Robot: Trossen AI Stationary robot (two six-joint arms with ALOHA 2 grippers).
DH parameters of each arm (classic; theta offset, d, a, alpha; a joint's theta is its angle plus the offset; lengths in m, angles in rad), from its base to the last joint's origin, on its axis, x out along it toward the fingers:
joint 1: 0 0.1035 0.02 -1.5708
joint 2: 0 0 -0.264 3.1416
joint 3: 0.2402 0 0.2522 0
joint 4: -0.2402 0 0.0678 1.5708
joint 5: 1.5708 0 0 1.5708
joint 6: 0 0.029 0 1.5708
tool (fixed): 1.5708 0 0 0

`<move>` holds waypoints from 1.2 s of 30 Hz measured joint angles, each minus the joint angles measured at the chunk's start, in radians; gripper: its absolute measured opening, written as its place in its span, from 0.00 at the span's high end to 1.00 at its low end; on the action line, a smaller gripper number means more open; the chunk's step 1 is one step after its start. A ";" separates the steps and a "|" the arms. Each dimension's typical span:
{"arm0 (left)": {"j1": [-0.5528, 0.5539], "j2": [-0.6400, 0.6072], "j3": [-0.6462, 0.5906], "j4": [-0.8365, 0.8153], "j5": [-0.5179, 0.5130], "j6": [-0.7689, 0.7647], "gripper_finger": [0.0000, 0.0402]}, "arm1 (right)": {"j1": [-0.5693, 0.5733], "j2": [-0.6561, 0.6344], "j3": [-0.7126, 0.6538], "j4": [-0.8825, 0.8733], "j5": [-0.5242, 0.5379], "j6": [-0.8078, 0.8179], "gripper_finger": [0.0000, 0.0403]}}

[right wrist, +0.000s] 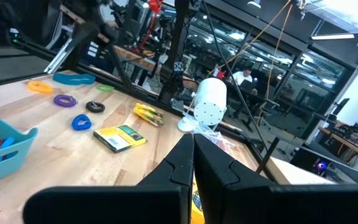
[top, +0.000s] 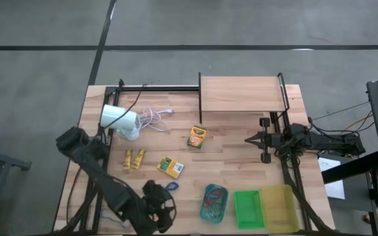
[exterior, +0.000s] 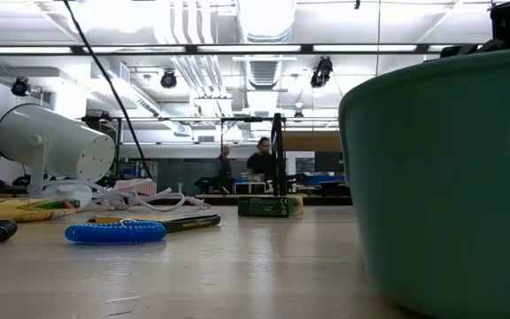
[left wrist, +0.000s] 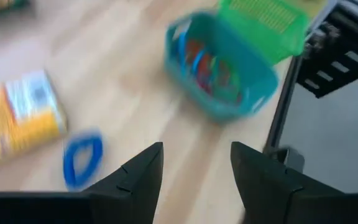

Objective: Pick & Place Office Desk Supplies
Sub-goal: Put the blue rubber band into the blue bin

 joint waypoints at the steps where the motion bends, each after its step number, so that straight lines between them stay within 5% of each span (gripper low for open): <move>1: -0.008 0.000 -0.003 -0.017 0.029 -0.062 0.52 | 0.000 0.000 0.000 0.000 0.000 0.000 0.98; 18: -0.169 0.002 -0.048 -0.052 0.576 -0.906 0.52 | 0.000 0.000 0.000 -0.001 0.000 0.000 0.98; 28: -0.261 0.008 -0.076 -0.104 0.618 -1.140 0.52 | 0.000 0.000 0.000 0.000 0.000 0.000 0.98; 36: -0.260 0.008 -0.177 -0.083 0.702 -1.093 0.52 | 0.000 0.000 0.000 -0.001 0.000 0.000 0.98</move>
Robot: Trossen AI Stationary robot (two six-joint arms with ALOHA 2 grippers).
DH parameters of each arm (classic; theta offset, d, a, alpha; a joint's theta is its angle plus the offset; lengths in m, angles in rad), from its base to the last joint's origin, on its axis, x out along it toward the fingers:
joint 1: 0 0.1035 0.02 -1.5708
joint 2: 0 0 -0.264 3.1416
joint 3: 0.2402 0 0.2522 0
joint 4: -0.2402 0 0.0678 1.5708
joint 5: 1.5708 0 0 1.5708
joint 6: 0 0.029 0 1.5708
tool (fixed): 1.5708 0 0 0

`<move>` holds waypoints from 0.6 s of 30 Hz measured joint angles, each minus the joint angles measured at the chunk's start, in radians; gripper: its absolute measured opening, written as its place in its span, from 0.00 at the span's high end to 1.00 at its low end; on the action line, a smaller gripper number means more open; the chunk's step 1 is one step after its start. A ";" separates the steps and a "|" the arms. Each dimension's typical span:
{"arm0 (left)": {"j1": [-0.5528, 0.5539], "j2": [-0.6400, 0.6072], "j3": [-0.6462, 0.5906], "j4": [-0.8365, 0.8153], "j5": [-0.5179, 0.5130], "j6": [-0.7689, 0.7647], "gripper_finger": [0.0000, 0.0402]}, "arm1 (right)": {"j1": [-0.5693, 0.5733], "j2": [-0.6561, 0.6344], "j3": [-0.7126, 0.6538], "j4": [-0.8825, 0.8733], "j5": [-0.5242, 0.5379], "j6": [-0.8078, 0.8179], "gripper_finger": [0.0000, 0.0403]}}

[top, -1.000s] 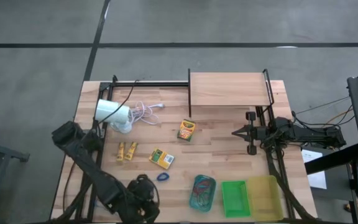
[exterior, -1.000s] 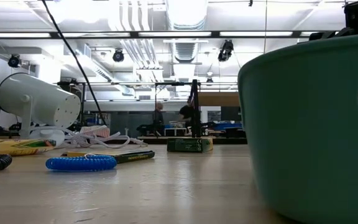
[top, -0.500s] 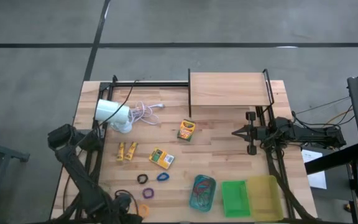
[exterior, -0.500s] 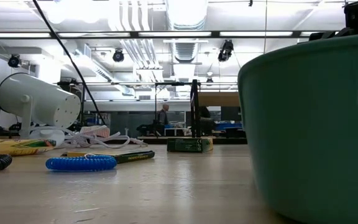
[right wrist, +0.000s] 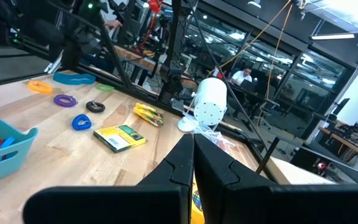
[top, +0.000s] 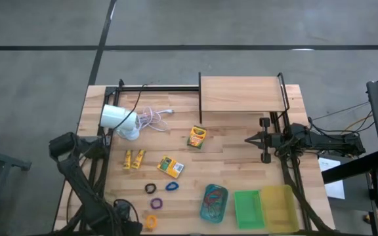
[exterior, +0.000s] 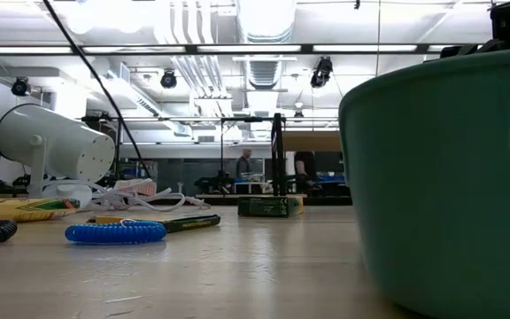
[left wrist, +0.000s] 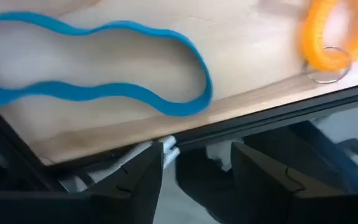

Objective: Pick & Place Office Desk Supplies
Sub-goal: Put the blue rubber band into the blue bin

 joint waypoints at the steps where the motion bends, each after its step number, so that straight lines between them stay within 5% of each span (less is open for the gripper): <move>1: 0.001 0.000 -0.010 0.011 0.000 0.010 0.52 | 0.000 0.000 0.000 0.000 0.000 0.000 0.98; 18: 0.074 0.000 -0.132 0.134 -0.063 0.206 0.52 | 0.000 0.000 0.000 0.000 0.000 0.000 0.98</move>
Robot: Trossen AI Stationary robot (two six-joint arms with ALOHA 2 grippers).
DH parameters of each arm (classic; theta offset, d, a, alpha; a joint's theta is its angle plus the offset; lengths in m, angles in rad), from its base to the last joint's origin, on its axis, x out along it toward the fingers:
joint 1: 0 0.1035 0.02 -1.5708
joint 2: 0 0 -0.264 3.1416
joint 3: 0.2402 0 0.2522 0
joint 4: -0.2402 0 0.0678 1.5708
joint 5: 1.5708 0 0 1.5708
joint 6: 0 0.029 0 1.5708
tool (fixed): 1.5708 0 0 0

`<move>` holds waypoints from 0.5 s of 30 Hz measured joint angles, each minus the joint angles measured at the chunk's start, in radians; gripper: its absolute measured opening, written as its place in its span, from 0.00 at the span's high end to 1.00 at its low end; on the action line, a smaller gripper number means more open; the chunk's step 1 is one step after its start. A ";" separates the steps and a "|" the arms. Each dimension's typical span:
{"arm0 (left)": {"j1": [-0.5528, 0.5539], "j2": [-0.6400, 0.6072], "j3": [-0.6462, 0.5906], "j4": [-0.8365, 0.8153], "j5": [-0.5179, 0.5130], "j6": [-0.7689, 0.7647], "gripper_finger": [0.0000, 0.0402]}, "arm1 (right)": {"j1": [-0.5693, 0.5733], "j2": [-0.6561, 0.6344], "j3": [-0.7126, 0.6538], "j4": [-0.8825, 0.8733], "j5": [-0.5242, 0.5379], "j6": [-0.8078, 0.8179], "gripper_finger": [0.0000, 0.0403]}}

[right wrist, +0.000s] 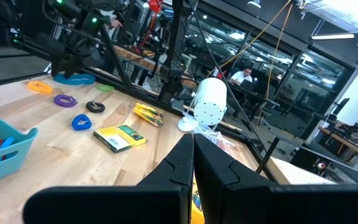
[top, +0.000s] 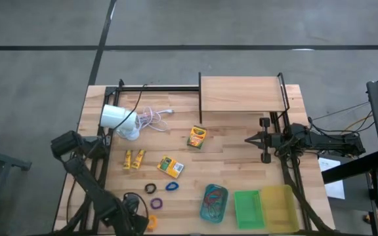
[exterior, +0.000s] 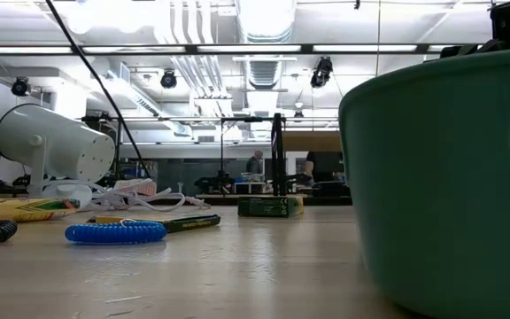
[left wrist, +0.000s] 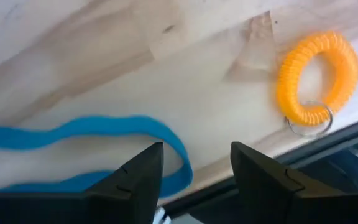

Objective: Pick & Place Office Desk Supplies
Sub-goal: Put the blue rubber band into the blue bin

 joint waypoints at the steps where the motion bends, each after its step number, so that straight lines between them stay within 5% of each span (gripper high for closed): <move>1: 0.004 0.000 -0.010 0.014 0.002 0.005 0.52 | 0.000 0.000 0.000 0.000 0.000 0.000 0.98; 15: 0.009 0.000 -0.047 0.098 0.112 -0.038 0.56 | 0.000 0.000 0.000 0.000 0.000 0.000 0.98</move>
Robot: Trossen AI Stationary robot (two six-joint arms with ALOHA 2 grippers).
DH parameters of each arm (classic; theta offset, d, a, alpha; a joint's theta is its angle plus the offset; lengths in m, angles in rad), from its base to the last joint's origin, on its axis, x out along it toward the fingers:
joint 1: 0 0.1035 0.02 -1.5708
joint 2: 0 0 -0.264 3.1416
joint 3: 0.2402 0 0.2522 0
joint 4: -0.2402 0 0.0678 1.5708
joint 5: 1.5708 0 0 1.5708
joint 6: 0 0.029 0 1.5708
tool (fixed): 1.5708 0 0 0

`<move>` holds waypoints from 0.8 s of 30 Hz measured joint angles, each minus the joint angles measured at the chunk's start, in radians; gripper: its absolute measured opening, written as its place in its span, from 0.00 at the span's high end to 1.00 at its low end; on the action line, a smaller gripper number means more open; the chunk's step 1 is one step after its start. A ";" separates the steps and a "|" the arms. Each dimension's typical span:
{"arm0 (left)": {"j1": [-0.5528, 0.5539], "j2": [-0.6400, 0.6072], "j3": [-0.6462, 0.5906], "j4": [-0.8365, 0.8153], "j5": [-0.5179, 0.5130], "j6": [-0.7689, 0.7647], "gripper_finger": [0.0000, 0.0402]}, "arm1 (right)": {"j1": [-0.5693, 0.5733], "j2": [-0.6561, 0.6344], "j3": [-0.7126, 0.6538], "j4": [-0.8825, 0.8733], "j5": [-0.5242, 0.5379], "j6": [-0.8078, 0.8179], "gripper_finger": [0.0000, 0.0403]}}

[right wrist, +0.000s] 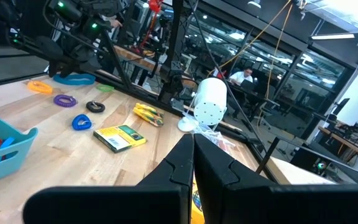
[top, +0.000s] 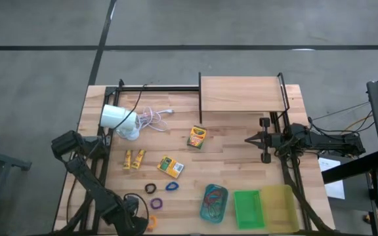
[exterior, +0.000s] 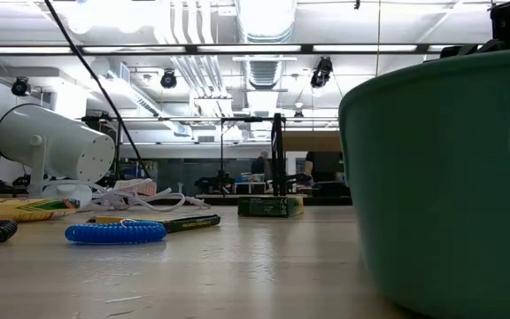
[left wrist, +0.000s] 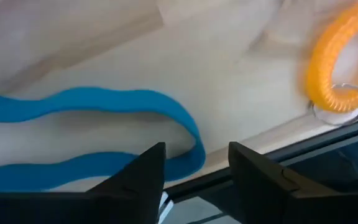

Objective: Pick & Place Office Desk Supplies
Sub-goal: Put the blue rubber band into the blue bin

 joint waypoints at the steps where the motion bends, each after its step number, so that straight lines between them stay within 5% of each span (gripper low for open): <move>1: 0.000 0.000 0.000 0.000 0.000 0.000 0.58 | 0.000 0.000 0.000 0.000 0.000 0.000 0.98; 24: 0.004 0.000 -0.020 0.019 -0.034 0.000 0.97 | 0.000 0.000 0.000 0.000 0.000 0.000 0.98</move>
